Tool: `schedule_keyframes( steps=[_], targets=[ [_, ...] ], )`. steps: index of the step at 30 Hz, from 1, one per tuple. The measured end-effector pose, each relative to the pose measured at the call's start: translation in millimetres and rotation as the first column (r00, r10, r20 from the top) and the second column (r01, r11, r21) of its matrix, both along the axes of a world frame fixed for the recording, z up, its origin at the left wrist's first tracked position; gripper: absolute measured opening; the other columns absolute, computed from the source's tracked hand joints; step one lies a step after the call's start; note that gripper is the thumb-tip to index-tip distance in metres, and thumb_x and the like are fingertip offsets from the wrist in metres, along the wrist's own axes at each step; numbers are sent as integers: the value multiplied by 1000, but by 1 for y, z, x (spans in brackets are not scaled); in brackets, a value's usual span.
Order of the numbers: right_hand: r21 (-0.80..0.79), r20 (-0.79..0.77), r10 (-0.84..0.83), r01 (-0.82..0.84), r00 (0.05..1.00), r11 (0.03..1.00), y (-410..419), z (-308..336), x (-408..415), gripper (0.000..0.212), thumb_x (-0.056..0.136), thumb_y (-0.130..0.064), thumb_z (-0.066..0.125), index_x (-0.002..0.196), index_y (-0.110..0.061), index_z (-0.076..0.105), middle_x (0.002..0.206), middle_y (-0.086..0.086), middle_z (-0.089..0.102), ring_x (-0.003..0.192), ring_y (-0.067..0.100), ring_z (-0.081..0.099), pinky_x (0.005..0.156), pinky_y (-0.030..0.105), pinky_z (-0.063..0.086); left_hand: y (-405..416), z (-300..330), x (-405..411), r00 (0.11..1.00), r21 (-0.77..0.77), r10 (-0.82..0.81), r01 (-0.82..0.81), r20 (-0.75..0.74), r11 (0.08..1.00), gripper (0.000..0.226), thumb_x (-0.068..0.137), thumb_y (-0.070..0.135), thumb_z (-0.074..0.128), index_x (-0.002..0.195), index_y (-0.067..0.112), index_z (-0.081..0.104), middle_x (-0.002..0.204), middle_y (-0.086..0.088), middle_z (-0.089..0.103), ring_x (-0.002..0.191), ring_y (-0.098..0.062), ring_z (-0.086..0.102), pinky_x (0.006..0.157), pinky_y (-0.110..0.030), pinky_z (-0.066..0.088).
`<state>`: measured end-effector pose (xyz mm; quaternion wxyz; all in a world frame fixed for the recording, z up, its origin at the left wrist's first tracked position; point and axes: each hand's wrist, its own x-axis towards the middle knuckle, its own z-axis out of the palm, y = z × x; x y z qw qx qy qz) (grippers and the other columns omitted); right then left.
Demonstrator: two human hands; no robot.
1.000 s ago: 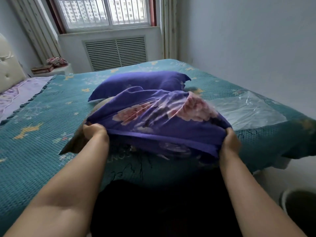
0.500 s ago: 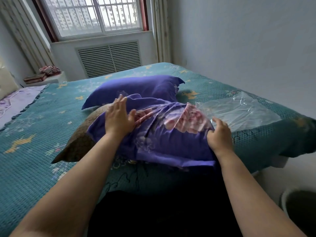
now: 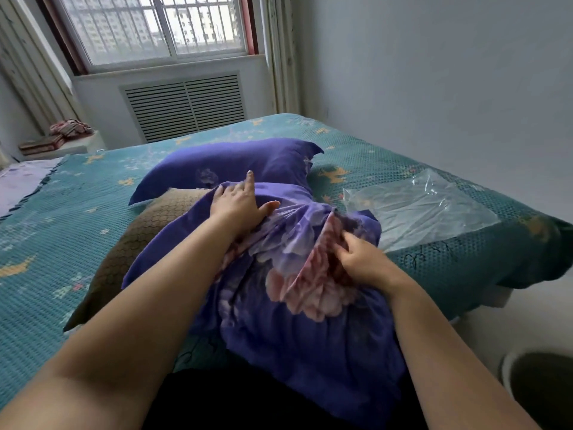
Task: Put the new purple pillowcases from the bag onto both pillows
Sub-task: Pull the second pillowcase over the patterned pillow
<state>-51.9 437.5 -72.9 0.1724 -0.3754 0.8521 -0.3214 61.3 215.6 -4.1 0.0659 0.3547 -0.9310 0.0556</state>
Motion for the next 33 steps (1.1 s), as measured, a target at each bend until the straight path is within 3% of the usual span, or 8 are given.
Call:
schedule_keyframes(
  steps=[5,8,13,17,20,25,29,33],
  targets=[
    [-294,246,-219,288,944,911,13,6,-15,33,97,-31,47,95,-3,65,63,5,69,60,18,65,63,26,54,3,-16,1,994,23,-10,13,-111,1000,41,89,59,42,105,23,55,116,-11,65,108,-32,57,91,-42,38],
    [-273,309,-595,668,742,692,16,-1,-49,48,93,-40,50,110,3,60,104,15,66,96,30,61,84,36,47,12,-25,10,969,61,-51,68,-240,996,24,93,39,44,104,22,57,108,-19,66,97,-39,60,78,-40,44],
    [-153,815,-234,587,530,795,-1,-18,-75,72,79,-75,45,96,-8,67,92,13,70,78,24,66,77,31,53,14,-23,39,904,196,32,58,-425,979,41,89,48,51,118,19,53,109,-17,67,103,-37,60,82,-38,45],
    [-359,759,-70,505,648,785,-8,12,-57,41,87,-51,58,80,-11,66,72,3,71,58,9,66,56,19,53,8,1,51,917,338,169,-39,-362,940,83,87,67,37,151,19,14,138,-20,49,125,-37,47,99,-40,37],
    [-548,679,51,459,732,700,-15,27,-45,29,86,-19,67,59,-10,66,59,-5,65,53,3,58,61,17,49,12,15,42,972,202,123,-82,-200,976,77,80,79,26,139,32,39,143,-11,38,131,-32,36,104,-45,32],
    [-552,348,-271,430,897,715,-27,43,-37,25,87,-28,66,85,-3,69,80,11,64,76,17,55,68,27,39,16,38,10,957,287,171,-101,-232,953,85,75,82,32,119,12,53,126,-13,53,117,-33,49,98,-48,38],
    [-626,134,-481,450,867,637,-30,42,-19,31,93,-23,58,96,7,64,96,28,66,87,38,59,64,29,28,22,47,-7,953,180,26,30,-301,983,45,81,65,49,88,22,60,93,-5,65,93,-31,60,86,-42,48],
    [-590,348,-563,642,750,490,-21,35,-34,36,96,-23,51,107,9,63,111,29,63,106,38,57,81,32,34,-6,45,12,886,15,39,-36,-462,999,25,92,38,48,102,18,58,103,-19,67,95,-37,62,76,-38,45]
  ],
)
